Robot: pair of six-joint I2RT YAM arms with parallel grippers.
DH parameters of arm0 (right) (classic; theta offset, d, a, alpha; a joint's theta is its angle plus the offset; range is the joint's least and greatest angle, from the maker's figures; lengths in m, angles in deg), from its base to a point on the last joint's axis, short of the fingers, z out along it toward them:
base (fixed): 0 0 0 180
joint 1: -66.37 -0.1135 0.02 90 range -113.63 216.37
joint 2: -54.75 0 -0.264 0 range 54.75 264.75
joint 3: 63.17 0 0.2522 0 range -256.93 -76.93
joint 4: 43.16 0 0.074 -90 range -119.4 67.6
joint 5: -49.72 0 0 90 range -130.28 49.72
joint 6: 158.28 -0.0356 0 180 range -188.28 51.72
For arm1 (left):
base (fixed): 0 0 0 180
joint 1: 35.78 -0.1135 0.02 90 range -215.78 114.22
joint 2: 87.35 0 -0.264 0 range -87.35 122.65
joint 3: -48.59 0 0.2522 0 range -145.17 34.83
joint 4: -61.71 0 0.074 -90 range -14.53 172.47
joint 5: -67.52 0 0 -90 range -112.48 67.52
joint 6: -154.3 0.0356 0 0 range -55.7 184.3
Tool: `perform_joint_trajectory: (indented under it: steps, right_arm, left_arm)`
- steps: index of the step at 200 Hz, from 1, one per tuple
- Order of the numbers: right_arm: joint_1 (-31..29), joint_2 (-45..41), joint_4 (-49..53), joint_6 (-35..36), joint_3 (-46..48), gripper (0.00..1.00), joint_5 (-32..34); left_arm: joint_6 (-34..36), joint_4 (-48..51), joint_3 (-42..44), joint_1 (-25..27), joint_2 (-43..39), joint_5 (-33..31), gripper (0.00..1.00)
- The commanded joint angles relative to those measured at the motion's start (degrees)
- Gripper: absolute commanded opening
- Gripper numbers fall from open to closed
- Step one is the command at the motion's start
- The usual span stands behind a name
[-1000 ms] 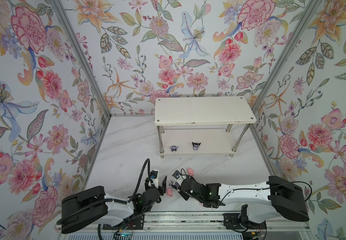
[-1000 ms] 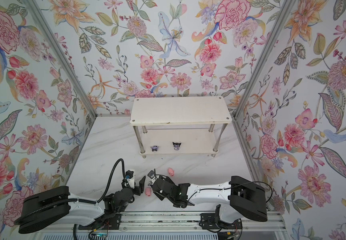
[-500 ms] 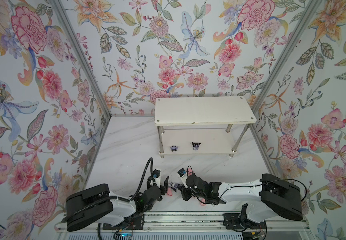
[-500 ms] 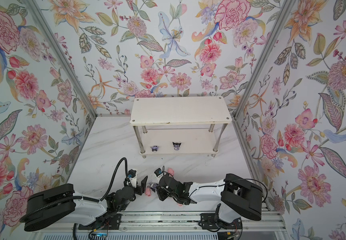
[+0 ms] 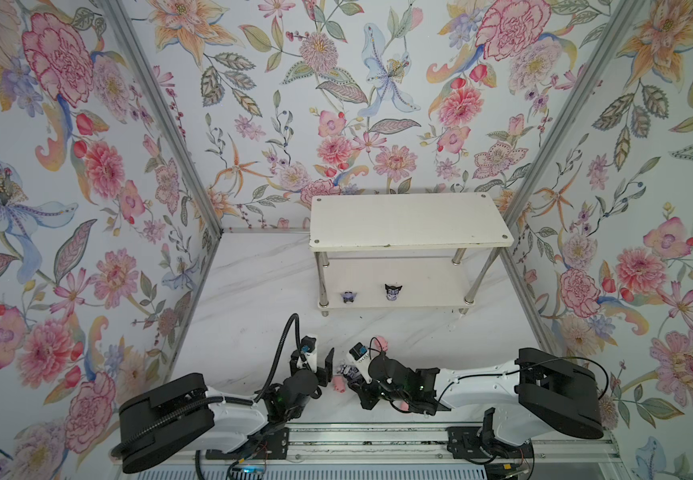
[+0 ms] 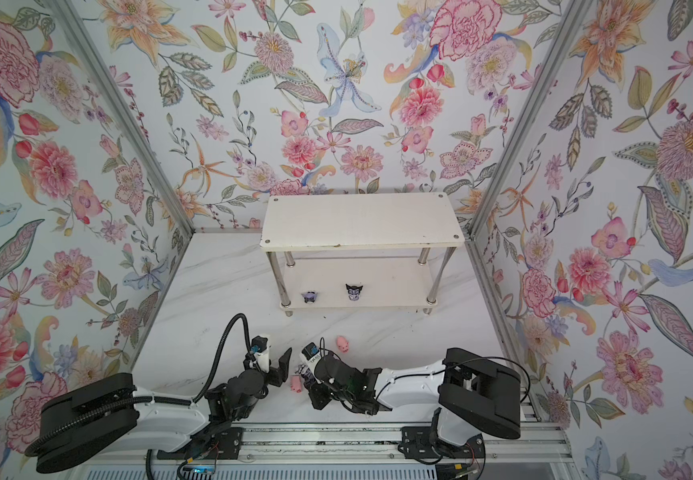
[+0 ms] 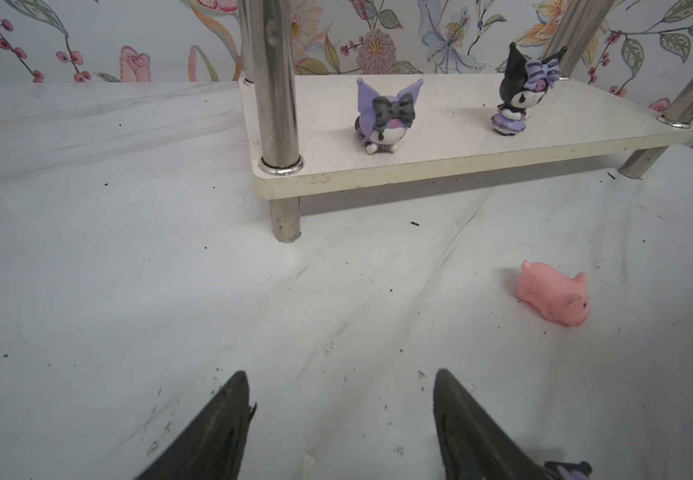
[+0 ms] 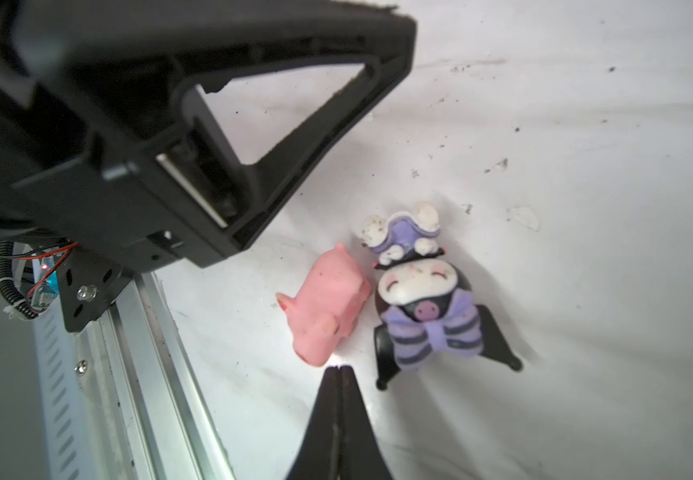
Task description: Place and organize the plastic toys onto the shelf
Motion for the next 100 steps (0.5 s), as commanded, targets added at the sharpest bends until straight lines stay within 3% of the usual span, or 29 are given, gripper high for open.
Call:
perform_joint_trajectory:
  steps: [1,50,67,83,100]
  right_arm:
    - [-0.40,2.81,2.86,-1.15,-1.62,0.00,1.51]
    - [4.10,4.39,4.16,-1.51,-2.25,0.00,1.71]
    - [6.38,5.42,2.22,-0.71,-2.76,0.00,-0.43]
    - [7.93,7.29,0.53,0.38,-4.59,0.00,-2.50]
    - [9.08,10.27,-0.11,1.51,-7.37,0.00,-3.20]
  left_arm:
    - [1.35,-1.39,0.18,-1.06,1.22,1.38,0.71]
    - [4.64,-3.01,-2.42,-1.19,5.41,5.77,0.83]
    - [5.45,-4.50,-2.70,-1.18,6.66,5.79,0.86]
    - [5.64,-6.12,-2.34,-1.27,7.30,5.52,0.95]
    - [5.97,-7.53,-2.00,-1.33,7.39,5.93,0.96]
